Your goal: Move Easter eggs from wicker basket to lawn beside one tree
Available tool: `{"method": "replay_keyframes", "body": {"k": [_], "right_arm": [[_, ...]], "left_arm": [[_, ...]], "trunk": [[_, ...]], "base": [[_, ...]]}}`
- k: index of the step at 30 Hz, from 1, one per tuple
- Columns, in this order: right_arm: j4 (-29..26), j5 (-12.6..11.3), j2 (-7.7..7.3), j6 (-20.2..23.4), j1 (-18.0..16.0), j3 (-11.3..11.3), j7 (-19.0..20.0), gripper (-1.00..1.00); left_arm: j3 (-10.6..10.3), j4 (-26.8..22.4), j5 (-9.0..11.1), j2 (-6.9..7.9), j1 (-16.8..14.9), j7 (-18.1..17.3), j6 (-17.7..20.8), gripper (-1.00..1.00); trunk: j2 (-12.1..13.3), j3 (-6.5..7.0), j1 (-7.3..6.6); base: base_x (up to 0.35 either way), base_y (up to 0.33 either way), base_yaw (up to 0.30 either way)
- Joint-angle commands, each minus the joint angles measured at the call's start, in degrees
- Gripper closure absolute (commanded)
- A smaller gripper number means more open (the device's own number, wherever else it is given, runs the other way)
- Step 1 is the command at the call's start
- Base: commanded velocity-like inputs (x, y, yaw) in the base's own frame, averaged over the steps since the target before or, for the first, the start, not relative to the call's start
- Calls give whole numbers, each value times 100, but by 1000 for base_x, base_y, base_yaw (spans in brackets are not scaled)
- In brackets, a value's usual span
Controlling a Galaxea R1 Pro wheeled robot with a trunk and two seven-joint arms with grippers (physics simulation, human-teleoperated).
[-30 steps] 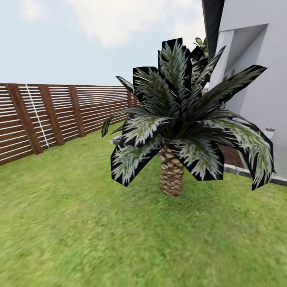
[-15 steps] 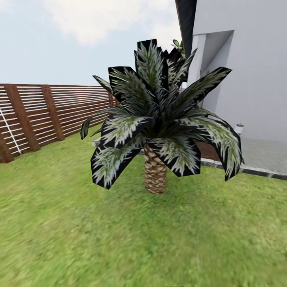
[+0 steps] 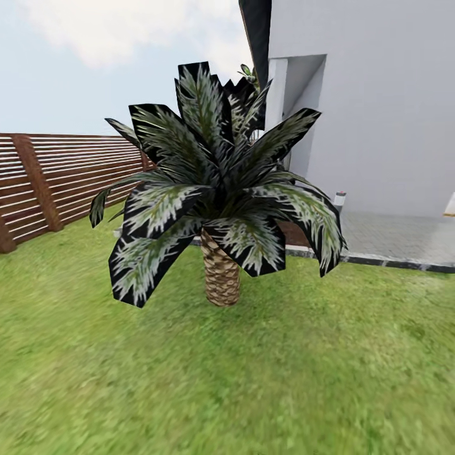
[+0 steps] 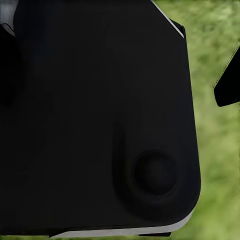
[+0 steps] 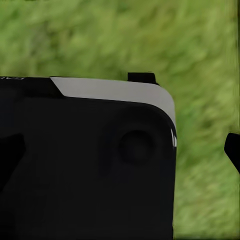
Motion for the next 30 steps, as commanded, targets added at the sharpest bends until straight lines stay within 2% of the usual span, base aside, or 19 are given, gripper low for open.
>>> {"method": "replay_keyframes", "body": {"k": [1, 30], "right_arm": [[8, -1, -3, -21, -5, 0, 19, -100], [8, -4, -4, -21, -5, 0, 19, -100]], "left_arm": [[2, 0, 7, 0, -1, -9, -12, -100], [4, 0, 7, 0, -1, -9, -12, -100]], "trunk": [[-3, -6, 0], [-3, -6, 0]], "base": [[0, 0, -295], [0, 0, -295]]}}
